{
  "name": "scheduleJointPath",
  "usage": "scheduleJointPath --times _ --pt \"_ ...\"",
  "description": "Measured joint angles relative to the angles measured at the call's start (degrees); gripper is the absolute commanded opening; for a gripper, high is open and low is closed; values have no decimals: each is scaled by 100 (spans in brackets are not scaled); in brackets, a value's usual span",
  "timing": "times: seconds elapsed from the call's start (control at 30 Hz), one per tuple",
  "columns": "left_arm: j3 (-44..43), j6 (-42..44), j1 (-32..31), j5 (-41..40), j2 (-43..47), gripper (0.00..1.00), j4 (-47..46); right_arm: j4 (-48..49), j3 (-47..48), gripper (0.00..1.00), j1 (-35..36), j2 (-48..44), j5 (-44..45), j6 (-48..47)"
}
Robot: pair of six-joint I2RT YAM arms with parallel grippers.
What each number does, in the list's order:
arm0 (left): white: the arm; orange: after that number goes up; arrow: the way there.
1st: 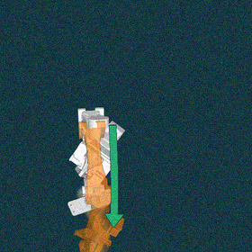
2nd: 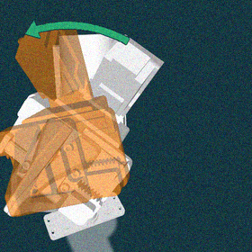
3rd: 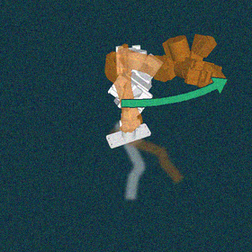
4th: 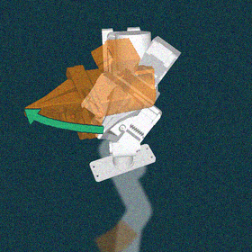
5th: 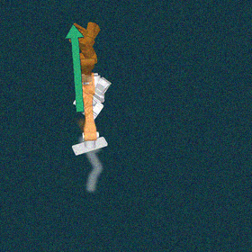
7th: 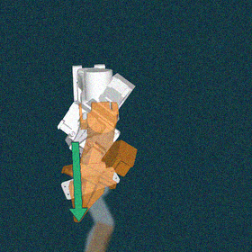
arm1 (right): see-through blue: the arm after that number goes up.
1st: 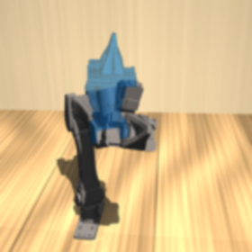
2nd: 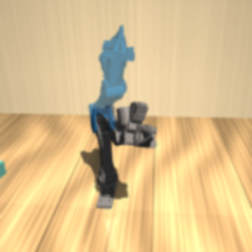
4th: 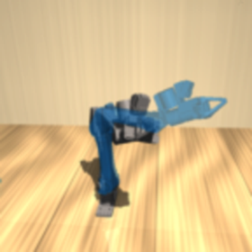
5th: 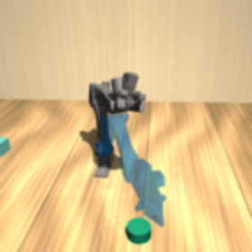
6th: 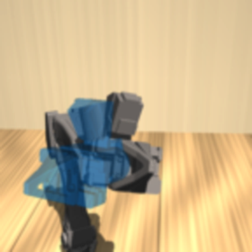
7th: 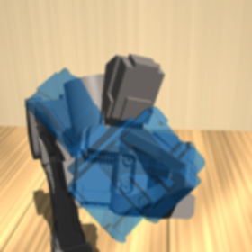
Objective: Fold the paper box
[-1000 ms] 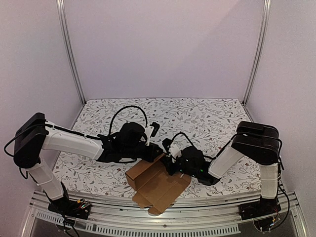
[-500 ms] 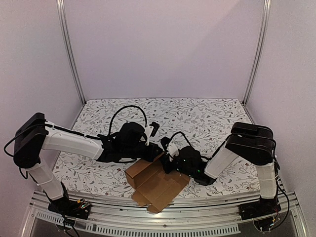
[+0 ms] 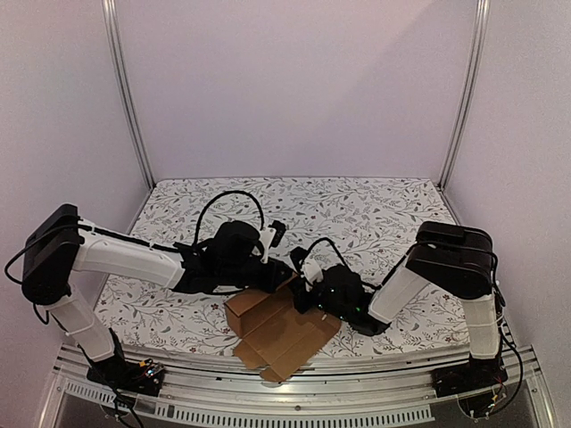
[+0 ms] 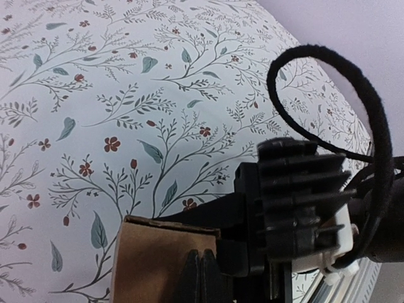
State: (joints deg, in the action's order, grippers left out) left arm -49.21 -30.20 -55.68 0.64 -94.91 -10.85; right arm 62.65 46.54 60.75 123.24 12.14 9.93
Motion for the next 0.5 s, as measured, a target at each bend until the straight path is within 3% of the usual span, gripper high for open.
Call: scheduleJointPath --times 0.3,0.5 --pt "160 -31 0 -22 46 0 -153 2 0 19 74 0 107 -55" --pt "245 -72 0 -109 46 0 -315 -2 0 20 131 0 166 -120"
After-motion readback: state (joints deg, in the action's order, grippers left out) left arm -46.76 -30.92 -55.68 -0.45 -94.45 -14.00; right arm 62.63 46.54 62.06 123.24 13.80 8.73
